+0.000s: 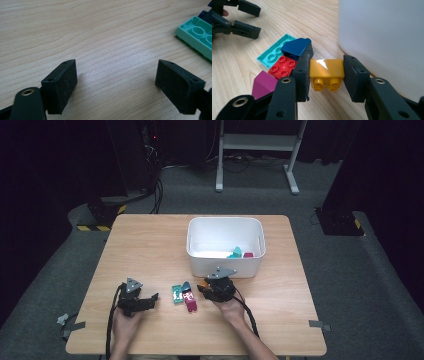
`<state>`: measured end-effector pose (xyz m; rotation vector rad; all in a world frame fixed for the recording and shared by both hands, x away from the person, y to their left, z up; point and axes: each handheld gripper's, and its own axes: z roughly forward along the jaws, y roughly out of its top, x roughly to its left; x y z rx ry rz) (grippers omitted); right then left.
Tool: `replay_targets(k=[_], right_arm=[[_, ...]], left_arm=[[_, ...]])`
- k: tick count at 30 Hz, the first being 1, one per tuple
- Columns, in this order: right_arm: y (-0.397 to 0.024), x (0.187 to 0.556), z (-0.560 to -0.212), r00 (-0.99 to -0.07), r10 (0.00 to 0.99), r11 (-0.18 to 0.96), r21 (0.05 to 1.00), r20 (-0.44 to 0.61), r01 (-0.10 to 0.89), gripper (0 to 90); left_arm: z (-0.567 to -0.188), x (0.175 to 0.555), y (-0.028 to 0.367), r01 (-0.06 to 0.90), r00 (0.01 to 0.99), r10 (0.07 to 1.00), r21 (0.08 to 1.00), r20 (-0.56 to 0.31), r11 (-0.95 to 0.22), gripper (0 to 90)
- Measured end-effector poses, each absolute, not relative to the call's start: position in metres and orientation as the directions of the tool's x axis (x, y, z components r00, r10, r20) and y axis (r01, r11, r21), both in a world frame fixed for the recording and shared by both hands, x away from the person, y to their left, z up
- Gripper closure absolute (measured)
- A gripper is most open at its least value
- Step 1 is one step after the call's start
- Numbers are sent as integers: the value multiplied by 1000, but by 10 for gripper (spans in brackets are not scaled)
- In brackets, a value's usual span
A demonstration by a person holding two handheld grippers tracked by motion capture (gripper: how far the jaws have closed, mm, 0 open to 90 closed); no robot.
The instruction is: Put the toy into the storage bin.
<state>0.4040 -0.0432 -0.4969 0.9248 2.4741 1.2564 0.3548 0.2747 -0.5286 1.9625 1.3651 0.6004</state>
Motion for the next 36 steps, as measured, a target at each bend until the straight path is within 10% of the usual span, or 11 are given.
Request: replay_targets(k=[36], right_arm=[[-76,401,-480,-785,601,405,790,150,461,590]], left_arm=[[-528,355,275,633,350,937,737,0,-237,177]])
